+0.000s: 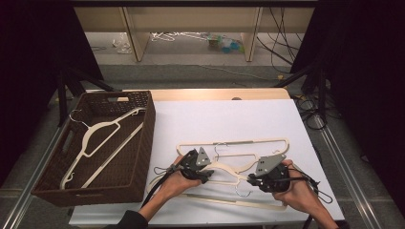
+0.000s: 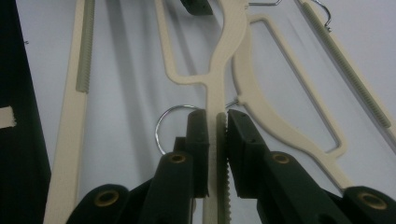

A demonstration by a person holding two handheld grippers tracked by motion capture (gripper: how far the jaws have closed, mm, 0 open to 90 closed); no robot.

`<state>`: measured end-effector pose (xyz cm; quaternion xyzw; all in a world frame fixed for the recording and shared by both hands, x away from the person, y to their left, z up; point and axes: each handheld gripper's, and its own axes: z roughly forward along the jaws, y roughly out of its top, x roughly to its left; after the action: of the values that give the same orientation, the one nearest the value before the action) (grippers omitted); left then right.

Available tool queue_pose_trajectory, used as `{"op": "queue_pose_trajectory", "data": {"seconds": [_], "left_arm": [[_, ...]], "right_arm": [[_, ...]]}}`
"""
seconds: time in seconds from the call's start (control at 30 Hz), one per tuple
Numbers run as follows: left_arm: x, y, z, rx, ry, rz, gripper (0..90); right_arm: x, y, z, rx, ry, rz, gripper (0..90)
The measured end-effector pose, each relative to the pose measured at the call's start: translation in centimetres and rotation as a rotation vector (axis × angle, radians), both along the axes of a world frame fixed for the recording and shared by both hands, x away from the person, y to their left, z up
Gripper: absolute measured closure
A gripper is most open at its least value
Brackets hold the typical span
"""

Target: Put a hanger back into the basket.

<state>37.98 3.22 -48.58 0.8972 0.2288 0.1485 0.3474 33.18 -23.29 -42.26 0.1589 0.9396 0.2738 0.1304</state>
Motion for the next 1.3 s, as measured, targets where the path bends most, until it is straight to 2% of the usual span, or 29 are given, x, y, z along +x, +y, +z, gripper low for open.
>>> {"op": "queue_pose_trajectory", "data": {"seconds": [0.2, 0.3, 0.33, 0.63, 0.7, 0.73, 0.77, 0.8, 1.07, 1.1, 1.3], "left_arm": [[0.3, 0.3, 0.3, -0.001, -0.007, -0.031, 68.4], [0.2, 0.6, 0.8, -0.011, 0.000, -0.053, 69.5], [0.2, 0.7, 1.0, 0.002, -0.005, -0.063, 69.7], [-0.8, 1.6, 3.3, -0.046, 0.000, -0.123, 71.6], [-0.9, 1.8, 3.8, -0.045, -0.004, -0.140, 72.3], [-1.1, 1.9, 4.0, -0.062, 0.002, -0.144, 72.6], [-1.2, 2.1, 4.4, -0.053, 0.000, -0.158, 73.0], [-1.4, 2.1, 4.5, -0.081, 0.011, -0.158, 73.4], [-2.2, 2.7, 5.1, -0.137, 0.051, -0.178, 75.7], [-2.3, 2.8, 5.2, -0.133, 0.053, -0.185, 76.0], [-2.6, 3.0, 5.5, -0.181, 0.091, -0.200, 77.4]], "right_arm": [[-0.1, 0.0, 0.0, 0.002, -0.004, 0.014, 79.6], [-0.2, 0.0, 0.1, 0.009, -0.002, 0.009, 79.6], [-0.2, -0.1, 0.1, 0.010, -0.002, 0.012, 79.6], [0.1, -0.8, -0.3, 0.002, -0.002, 0.028, 79.5], [0.1, -0.9, -0.3, -0.001, -0.002, 0.041, 79.5], [0.1, -0.9, -0.3, -0.001, -0.004, 0.041, 79.4], [0.2, -1.0, -0.3, 0.001, -0.007, 0.041, 79.4], [0.2, -1.0, -0.3, 0.002, -0.010, 0.045, 79.2], [0.1, -1.3, -0.1, 0.015, -0.010, 0.050, 77.9], [0.1, -1.3, -0.1, 0.018, -0.011, 0.054, 77.7], [0.1, -1.3, -0.1, 0.026, -0.012, 0.057, 72.8]]}}
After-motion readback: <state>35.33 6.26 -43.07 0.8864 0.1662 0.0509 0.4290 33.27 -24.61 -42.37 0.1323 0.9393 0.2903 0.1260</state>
